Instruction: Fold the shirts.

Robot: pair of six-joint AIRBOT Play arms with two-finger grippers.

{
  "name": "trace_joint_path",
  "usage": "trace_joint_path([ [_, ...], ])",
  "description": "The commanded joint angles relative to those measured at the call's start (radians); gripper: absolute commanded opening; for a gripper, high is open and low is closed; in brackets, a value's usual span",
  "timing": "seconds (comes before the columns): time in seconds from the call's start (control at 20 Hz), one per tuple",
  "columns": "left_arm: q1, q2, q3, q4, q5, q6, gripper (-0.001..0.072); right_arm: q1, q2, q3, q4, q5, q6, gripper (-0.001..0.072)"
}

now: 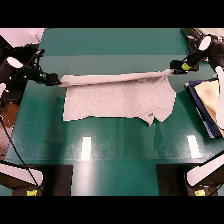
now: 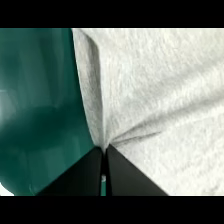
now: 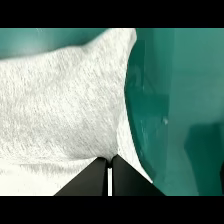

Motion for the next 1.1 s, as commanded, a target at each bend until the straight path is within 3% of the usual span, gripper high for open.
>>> trace_joint_path([
  [0.0,0.000,0.000,-0.026,0.010,-0.015,0.001,0.0022,0.000,0.001,-0.029,-0.005,0.082,0.000,0.0011],
  [0.3,0.000,0.000,-0.026,-0.004,-0.015,0.000,0.0022,0.000,0.002,-0.158,0.025,0.032,0.002,0.0016],
  [0.4,0.000,0.000,-0.026,-0.005,-0.026,-0.035,0.0024,0.000,0.002,-0.149,0.025,0.033,0.002,0.0025],
  [0.45,0.000,0.000,-0.026,-0.006,-0.035,-0.038,0.0042,0.000,0.002,-0.136,0.025,0.034,0.002,0.0129],
  [0.5,0.000,0.000,-0.026,-0.009,-0.046,-0.039,0.0273,0.000,0.002,-0.121,0.025,0.037,0.002,0.0275],
  [0.55,0.000,0.001,-0.026,-0.010,-0.062,-0.041,0.0420,0.000,0.002,-0.100,0.025,0.051,0.002,0.0299],
  [0.75,0.035,0.006,-0.005,0.007,-0.221,-0.087,0.0427,-0.016,0.019,-0.031,0.029,0.187,-0.066,0.0311],
  [0.9,0.092,0.009,-0.014,-0.008,-0.394,-0.086,0.0426,-0.043,0.111,-0.106,0.130,0.249,-0.130,0.0311],
  [1.05,0.134,0.098,-0.163,-0.032,-0.369,-0.084,0.0426,-0.077,0.253,-0.286,0.244,0.237,-0.148,0.0311],
])
